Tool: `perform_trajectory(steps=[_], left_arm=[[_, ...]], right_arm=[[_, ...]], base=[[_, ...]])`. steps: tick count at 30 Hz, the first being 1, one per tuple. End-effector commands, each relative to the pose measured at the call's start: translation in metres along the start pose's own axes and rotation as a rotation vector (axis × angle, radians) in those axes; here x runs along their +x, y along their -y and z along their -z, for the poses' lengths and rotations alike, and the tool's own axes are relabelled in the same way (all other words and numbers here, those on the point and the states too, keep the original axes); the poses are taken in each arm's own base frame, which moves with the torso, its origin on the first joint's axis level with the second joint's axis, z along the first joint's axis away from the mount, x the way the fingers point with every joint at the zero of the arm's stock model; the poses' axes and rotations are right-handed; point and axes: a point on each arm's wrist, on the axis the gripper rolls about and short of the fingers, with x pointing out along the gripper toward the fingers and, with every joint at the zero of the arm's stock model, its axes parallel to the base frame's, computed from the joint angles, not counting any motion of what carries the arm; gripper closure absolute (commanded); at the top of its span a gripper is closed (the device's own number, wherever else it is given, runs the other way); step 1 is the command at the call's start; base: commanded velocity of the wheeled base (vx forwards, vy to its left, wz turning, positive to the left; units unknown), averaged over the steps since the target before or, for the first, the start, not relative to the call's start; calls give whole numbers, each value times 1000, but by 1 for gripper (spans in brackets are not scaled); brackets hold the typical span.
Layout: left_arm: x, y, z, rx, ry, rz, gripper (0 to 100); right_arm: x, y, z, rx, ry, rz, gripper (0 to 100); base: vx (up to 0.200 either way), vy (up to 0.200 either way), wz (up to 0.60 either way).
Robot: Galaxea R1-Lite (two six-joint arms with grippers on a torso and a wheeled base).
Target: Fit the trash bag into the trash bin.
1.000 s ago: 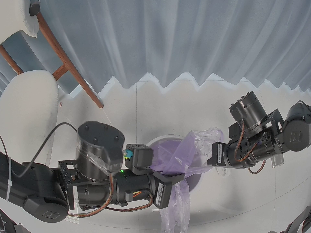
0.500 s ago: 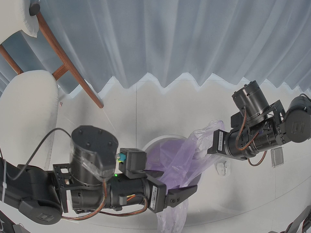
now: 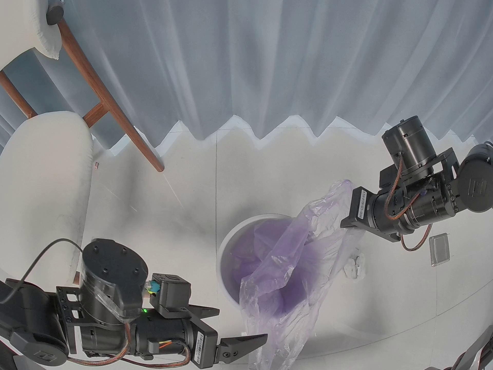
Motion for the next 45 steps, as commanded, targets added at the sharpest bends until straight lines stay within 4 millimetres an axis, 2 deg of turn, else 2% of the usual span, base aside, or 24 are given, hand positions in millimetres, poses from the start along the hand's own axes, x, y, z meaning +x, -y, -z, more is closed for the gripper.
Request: perform_trajectory(steps=[1,12,18,19,25,28,32,33,34,39,45], left_arm=[[11,-1,-2,-2,-25,-12,0],[63,-6,-16,-11,-87,-71,0],[76,-6,-16,-9,-101,-95,0],[76,-6,-14,-8,-105,-100,100],[70,-11,-9,-21,-132,-164,100],[45,-17,-21,-42,-63,-171,100],[30,-17,-33,-56,4,-166,100],[17,-21,-42,-71,51,-158,100],[12,-23,-45,-78,65,-147,100],[0,-43,-51,-166,85,-131,100],[3,-52,-47,-330,79,-147,100]], right_arm=[[-8,1,-3,15,21,-10,100],[-20,0,-5,21,48,-38,100],[-22,0,-5,26,51,-39,100],[-22,0,-5,28,53,-39,100],[-30,1,-7,35,71,-53,100],[-36,5,-8,33,67,-73,100],[-41,13,-9,40,30,-119,100],[-44,20,-7,32,-1,-148,100],[-44,24,-6,22,-13,-153,100],[-35,35,1,4,-56,-124,100],[-10,37,4,3,-82,-120,100]], base=[[0,0,0],[0,0,0],[0,0,0],[0,0,0],[0,0,0],[0,0,0],[0,0,0],[0,0,0],[0,0,0],[0,0,0],[0,0,0]])
